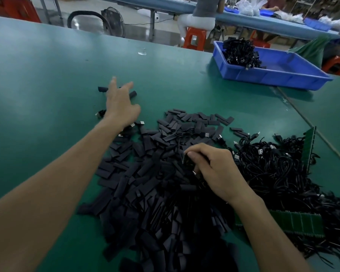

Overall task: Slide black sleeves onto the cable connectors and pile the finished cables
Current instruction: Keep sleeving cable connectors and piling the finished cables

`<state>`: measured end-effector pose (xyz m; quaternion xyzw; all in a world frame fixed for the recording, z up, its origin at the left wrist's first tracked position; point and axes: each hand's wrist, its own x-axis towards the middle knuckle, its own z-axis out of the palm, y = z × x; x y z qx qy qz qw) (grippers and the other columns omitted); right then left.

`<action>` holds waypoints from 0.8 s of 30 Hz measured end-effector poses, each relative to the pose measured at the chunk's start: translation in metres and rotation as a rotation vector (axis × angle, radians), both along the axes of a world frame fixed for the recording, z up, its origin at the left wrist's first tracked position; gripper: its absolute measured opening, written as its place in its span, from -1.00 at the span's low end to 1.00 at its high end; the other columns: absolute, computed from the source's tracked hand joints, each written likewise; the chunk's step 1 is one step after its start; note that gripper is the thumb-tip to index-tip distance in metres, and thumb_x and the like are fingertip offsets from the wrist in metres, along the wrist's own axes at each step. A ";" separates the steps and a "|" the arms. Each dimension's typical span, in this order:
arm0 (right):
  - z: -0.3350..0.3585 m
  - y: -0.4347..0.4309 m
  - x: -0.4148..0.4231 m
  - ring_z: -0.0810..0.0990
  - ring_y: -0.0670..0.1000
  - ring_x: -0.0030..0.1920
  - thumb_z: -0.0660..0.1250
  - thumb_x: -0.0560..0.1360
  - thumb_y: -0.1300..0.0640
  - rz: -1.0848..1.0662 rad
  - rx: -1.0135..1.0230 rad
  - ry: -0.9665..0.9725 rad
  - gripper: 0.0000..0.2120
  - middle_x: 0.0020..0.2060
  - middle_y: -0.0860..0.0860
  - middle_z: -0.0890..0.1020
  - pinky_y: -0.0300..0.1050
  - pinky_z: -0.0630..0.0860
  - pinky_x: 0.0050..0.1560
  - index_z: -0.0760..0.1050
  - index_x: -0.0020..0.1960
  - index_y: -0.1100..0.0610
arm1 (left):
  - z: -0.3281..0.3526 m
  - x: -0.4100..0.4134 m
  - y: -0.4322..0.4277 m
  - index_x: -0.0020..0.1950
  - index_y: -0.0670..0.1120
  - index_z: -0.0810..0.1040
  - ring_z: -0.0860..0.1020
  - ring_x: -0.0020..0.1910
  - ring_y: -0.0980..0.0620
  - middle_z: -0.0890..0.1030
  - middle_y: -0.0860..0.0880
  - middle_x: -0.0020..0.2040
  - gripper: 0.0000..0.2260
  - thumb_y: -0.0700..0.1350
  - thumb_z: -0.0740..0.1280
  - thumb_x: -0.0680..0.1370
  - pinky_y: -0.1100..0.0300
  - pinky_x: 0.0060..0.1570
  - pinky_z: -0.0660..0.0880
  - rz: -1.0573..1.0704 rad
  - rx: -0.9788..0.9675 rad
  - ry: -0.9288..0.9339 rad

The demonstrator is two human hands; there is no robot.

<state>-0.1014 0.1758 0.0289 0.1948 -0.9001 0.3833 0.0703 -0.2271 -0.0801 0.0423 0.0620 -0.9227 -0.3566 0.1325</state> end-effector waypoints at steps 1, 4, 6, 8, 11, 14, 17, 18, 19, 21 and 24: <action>-0.001 -0.002 -0.002 0.62 -0.18 -0.21 0.32 0.61 0.11 -0.035 -0.080 0.010 -0.88 -0.25 -0.25 0.63 -0.36 0.50 -0.19 0.62 0.04 -0.06 | -0.001 0.010 0.008 0.41 -0.11 0.49 0.23 0.53 -0.17 0.26 -0.21 0.54 -0.56 -0.27 0.38 0.53 0.07 0.49 0.16 -0.043 -0.008 0.114; -0.003 -0.008 -0.008 0.65 -0.21 -0.12 0.41 0.55 0.14 -0.138 -0.329 -0.002 -0.89 -0.17 -0.21 0.68 -0.41 0.51 -0.09 0.57 -0.06 -0.08 | -0.004 0.042 0.038 0.06 0.00 0.62 0.59 0.08 0.05 0.64 0.00 0.07 -0.89 -0.16 0.41 0.57 0.21 0.19 0.49 -0.331 0.165 0.227; -0.003 -0.011 -0.013 0.65 -0.19 -0.18 0.45 0.52 0.14 -0.174 -0.479 -0.045 -0.90 -0.19 -0.17 0.70 -0.36 0.54 -0.13 0.58 -0.09 -0.04 | -0.010 0.062 0.059 -0.03 -0.01 0.62 0.62 -0.14 0.02 0.68 0.00 -0.11 -0.98 -0.10 0.41 0.58 0.19 -0.05 0.55 -0.523 0.341 0.109; -0.005 -0.011 -0.016 0.65 -0.13 -0.20 0.46 0.51 0.13 -0.182 -0.573 -0.084 -0.93 -0.21 -0.10 0.70 -0.30 0.57 -0.15 0.60 -0.11 -0.01 | -0.019 0.077 0.076 -0.06 -0.06 0.59 0.57 -0.27 0.07 0.65 0.05 -0.21 -0.91 -0.07 0.42 0.57 0.21 -0.19 0.51 -0.627 0.481 0.011; -0.007 -0.013 -0.016 0.65 -0.08 -0.18 0.44 0.52 0.12 -0.172 -0.679 -0.174 -0.90 -0.23 -0.05 0.69 -0.23 0.59 -0.11 0.64 -0.16 -0.04 | -0.029 0.089 0.091 -0.10 -0.09 0.54 0.44 -0.37 0.21 0.54 0.17 -0.34 -0.87 -0.10 0.47 0.53 0.37 -0.31 0.38 -0.649 0.669 -0.049; -0.007 -0.014 -0.016 0.63 -0.11 -0.17 0.42 0.52 0.08 -0.174 -0.691 -0.240 -0.87 -0.25 -0.09 0.68 -0.21 0.58 -0.08 0.64 -0.19 -0.09 | -0.032 0.094 0.092 -0.12 -0.10 0.52 0.48 -0.29 0.09 0.55 0.06 -0.28 -0.80 -0.06 0.50 0.44 0.23 -0.20 0.45 -0.617 0.844 -0.055; -0.004 -0.016 -0.015 0.60 -0.07 -0.18 0.45 0.40 -0.05 -0.184 -0.741 -0.302 -0.95 -0.27 -0.09 0.66 -0.09 0.58 -0.06 0.64 -0.22 -0.12 | -0.035 0.095 0.089 -0.18 -0.08 0.54 0.53 -0.31 0.13 0.57 0.10 -0.32 -0.84 -0.09 0.50 0.43 0.24 -0.17 0.52 -0.597 0.947 -0.082; -0.003 -0.016 -0.015 0.59 -0.04 -0.18 0.46 0.37 -0.08 -0.185 -0.760 -0.324 -0.92 -0.26 -0.05 0.65 -0.05 0.58 -0.06 0.64 -0.23 -0.09 | -0.036 0.095 0.088 -0.20 -0.08 0.54 0.53 -0.34 0.16 0.57 0.11 -0.34 -0.86 -0.13 0.49 0.45 0.28 -0.22 0.53 -0.596 0.983 -0.097; -0.002 -0.017 -0.015 0.58 -0.01 -0.18 0.47 0.34 -0.11 -0.183 -0.771 -0.348 -0.87 -0.25 -0.01 0.64 -0.02 0.58 -0.07 0.63 -0.23 -0.06 | -0.036 0.095 0.088 -0.23 -0.07 0.56 0.52 -0.35 0.18 0.56 0.11 -0.36 -0.87 -0.14 0.49 0.45 0.30 -0.24 0.53 -0.591 1.014 -0.112; -0.001 -0.018 -0.015 0.58 0.04 -0.19 0.47 0.33 -0.14 -0.160 -0.791 -0.395 -0.77 -0.24 0.06 0.64 0.02 0.57 -0.07 0.62 -0.21 0.03 | -0.035 0.096 0.087 -0.29 0.00 0.61 0.49 -0.36 0.17 0.54 0.09 -0.36 -0.88 -0.08 0.51 0.40 0.30 -0.24 0.51 -0.577 1.051 -0.147; 0.000 -0.018 -0.016 0.62 0.08 -0.14 0.44 0.37 -0.12 -0.115 -0.813 -0.429 -0.68 -0.21 0.12 0.67 0.04 0.58 -0.02 0.63 -0.15 0.16 | -0.034 0.096 0.086 -0.31 0.01 0.65 0.48 -0.34 0.16 0.54 0.07 -0.34 -0.91 -0.04 0.51 0.35 0.34 -0.23 0.49 -0.574 1.124 -0.204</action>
